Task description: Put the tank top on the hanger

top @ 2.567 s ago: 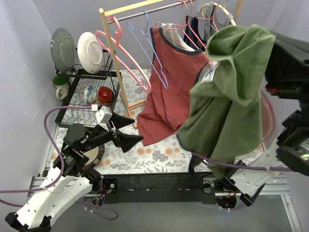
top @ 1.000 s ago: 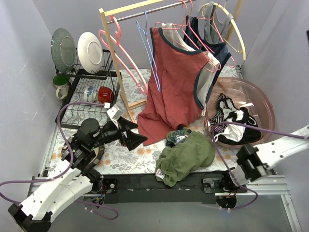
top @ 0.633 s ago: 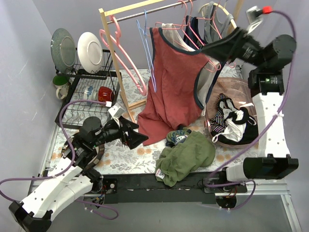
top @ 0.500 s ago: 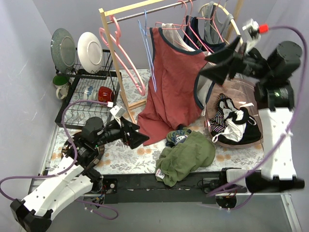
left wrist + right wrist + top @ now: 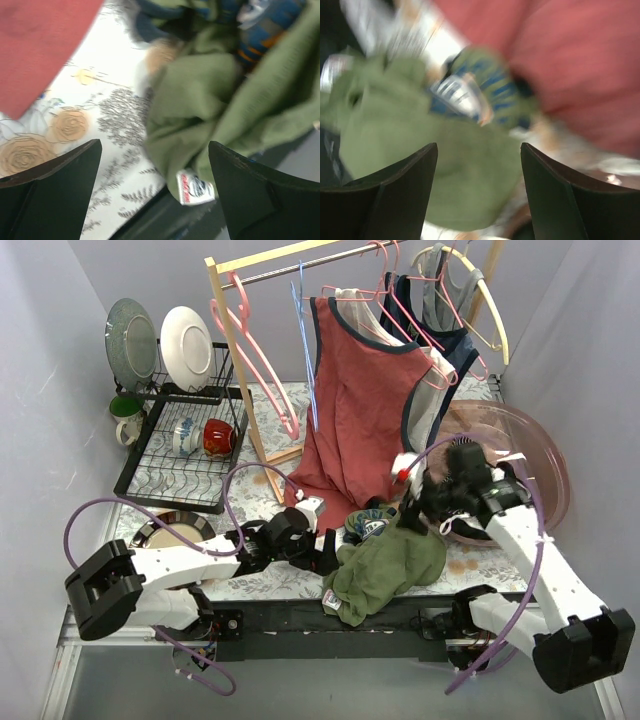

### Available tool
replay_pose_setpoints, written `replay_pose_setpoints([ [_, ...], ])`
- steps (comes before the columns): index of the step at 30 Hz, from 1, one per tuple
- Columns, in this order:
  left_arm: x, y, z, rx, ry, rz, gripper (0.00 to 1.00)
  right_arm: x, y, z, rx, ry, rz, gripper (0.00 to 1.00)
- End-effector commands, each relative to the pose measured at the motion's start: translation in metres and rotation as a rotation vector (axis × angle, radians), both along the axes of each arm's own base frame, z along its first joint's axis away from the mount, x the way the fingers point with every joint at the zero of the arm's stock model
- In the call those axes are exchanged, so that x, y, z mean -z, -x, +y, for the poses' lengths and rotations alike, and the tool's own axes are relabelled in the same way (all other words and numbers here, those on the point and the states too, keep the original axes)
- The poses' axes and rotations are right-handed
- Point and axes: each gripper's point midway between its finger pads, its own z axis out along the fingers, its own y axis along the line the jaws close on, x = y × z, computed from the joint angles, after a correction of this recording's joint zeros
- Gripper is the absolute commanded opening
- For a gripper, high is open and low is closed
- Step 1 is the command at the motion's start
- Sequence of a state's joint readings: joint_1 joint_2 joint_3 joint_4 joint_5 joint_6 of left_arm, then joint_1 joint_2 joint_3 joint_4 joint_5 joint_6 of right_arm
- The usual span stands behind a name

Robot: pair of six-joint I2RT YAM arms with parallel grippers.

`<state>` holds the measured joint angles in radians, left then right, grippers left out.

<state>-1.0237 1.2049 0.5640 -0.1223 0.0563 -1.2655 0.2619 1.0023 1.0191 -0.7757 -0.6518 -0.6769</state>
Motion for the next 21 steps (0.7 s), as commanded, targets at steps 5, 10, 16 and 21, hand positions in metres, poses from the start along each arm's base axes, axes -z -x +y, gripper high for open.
replay_pose_setpoints([
  [5,-0.010,-0.013,-0.025,-0.042,0.107,-0.017,0.85,0.094,0.023,0.030,-0.260,0.289,-0.167,0.75],
  [10,-0.008,-0.001,-0.033,0.009,0.167,0.023,0.80,0.112,0.036,0.048,-0.352,0.318,-0.099,0.41],
  [16,0.005,0.006,-0.034,0.022,0.175,0.061,0.69,0.045,0.050,0.051,-0.392,0.213,-0.208,0.01],
  [21,-0.003,-0.001,-0.038,0.011,0.198,0.035,0.68,-0.030,0.052,0.023,-0.366,0.237,-0.357,0.01],
])
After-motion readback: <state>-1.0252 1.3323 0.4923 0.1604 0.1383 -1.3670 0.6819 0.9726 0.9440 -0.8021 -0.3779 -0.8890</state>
